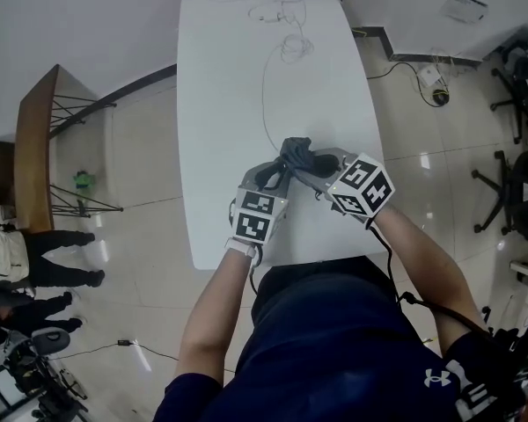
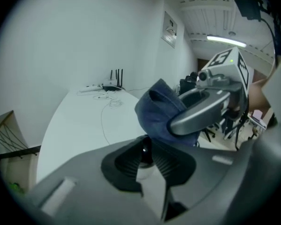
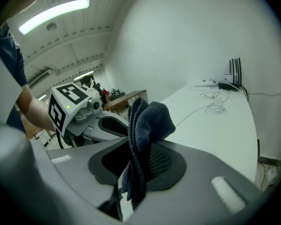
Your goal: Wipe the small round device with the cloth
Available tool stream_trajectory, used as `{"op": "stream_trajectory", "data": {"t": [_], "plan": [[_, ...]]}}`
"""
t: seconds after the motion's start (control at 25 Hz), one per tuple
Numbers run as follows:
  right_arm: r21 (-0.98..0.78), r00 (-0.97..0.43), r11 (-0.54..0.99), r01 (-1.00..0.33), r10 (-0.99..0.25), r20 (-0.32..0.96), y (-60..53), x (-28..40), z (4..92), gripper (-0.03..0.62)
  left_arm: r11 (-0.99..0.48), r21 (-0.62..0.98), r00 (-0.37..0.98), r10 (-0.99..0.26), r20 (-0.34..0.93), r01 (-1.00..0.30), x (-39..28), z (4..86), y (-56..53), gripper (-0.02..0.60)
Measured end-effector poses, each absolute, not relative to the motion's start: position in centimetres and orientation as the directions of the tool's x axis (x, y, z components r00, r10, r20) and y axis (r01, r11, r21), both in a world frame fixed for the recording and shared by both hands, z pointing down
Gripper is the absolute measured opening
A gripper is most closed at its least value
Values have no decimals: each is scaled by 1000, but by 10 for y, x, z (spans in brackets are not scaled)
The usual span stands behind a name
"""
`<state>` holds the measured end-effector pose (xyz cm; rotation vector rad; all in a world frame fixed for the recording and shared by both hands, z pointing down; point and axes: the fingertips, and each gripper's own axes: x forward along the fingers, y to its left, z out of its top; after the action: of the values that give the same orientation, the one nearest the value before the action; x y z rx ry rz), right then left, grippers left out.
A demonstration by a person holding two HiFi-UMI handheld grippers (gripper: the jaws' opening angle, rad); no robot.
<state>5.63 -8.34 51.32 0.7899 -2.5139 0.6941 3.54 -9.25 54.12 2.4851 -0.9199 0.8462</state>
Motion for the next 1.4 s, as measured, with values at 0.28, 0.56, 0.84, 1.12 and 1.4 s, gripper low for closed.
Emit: {"op": "stream_trajectory", "data": {"t": [0.28,0.56,0.84,1.12,1.4], "plan": [[-554,-733,480,-680,-441,517,-118,93,556,91,-730,85,590,-472,655,-679,36,542,-89,61],[-639,-729,352,-684,-367,578,-103,96,626,89,-734,88,592,-464,660,-674,38,543,-88,61],[-589,-716,408,-698,-412,563,-114,102,601,89,-718,103,608,-494,621,-688,34,529,-88,61],[-358,-768,689,-630,-486,417,-134,80,498,91,-682,168,627,-509,590,-712,24,526,-77,58],[-264,-841,830,-491,-372,393,-116,32,502,91,-659,219,633,-493,597,-720,20,528,-62,58]]}}
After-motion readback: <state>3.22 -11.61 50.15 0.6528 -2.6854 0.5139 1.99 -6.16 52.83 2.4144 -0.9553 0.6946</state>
